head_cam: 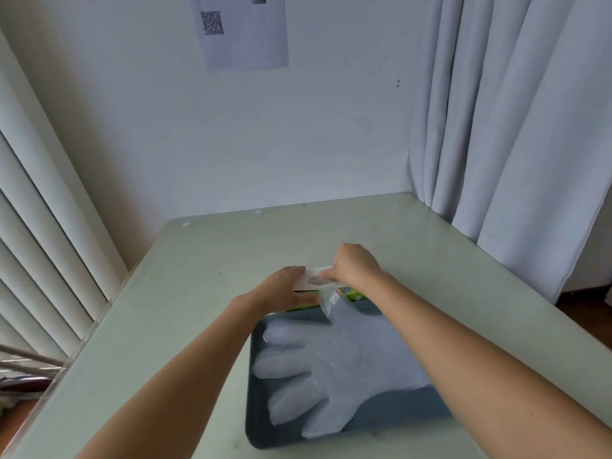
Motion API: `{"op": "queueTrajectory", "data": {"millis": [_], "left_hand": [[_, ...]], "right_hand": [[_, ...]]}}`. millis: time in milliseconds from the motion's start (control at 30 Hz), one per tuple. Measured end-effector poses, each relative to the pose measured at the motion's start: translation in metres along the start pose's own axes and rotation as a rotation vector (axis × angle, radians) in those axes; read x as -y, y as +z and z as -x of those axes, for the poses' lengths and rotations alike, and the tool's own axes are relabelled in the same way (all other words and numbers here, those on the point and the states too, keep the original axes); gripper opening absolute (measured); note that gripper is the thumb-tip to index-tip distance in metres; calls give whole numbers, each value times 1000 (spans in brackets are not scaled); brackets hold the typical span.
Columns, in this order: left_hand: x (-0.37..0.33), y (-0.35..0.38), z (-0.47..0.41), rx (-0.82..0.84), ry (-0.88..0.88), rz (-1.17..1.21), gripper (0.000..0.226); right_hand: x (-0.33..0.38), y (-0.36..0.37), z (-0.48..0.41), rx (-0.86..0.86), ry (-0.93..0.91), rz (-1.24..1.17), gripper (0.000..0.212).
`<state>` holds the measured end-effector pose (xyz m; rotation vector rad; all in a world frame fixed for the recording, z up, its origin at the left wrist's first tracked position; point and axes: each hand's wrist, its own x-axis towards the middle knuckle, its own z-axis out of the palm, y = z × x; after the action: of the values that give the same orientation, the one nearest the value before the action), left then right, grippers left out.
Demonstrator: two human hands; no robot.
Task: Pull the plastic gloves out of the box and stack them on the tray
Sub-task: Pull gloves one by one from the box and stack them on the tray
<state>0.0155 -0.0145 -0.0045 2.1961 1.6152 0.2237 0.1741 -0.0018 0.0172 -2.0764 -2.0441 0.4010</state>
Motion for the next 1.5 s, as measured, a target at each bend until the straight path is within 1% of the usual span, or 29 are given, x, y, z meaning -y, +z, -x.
{"op": "queueTrajectory", "data": {"millis": [100, 200, 367, 467, 533, 600, 767, 933, 1100, 1233, 1400, 1500], "left_hand": [[7, 6, -6, 21, -23, 22, 82], [11, 9, -10, -14, -21, 54, 81], [11, 12, -9, -32, -7, 86, 81], [12, 13, -8, -39, -2, 102, 84], [13, 14, -8, -42, 0, 110, 90], [14, 14, -9, -44, 2, 116, 91], [17, 17, -10, -48, 3, 130, 94], [19, 19, -11, -63, 8, 146, 94], [21, 22, -12, -71, 9, 154, 97], [22, 23, -11, -78, 18, 166, 96], [22, 24, -9, -100, 18, 188, 93], [22, 23, -8, -101, 32, 175, 91]], "right_hand": [[14, 14, -7, 37, 65, 29, 50], [23, 18, -13, 47, 119, 20, 55], [29, 21, -14, 72, 200, -21, 46], [28, 23, -12, 48, 198, -39, 43], [27, 23, -10, 34, 199, -62, 46], [25, 24, -9, 25, 198, -77, 48], [29, 28, -8, 26, 184, -50, 44], [32, 26, -5, -2, 245, -8, 32], [35, 27, -4, -19, 287, -34, 34], [39, 27, -2, -33, 283, -25, 33], [32, 30, 2, -48, 273, -89, 34], [32, 33, 3, -66, 261, -63, 36]]}}
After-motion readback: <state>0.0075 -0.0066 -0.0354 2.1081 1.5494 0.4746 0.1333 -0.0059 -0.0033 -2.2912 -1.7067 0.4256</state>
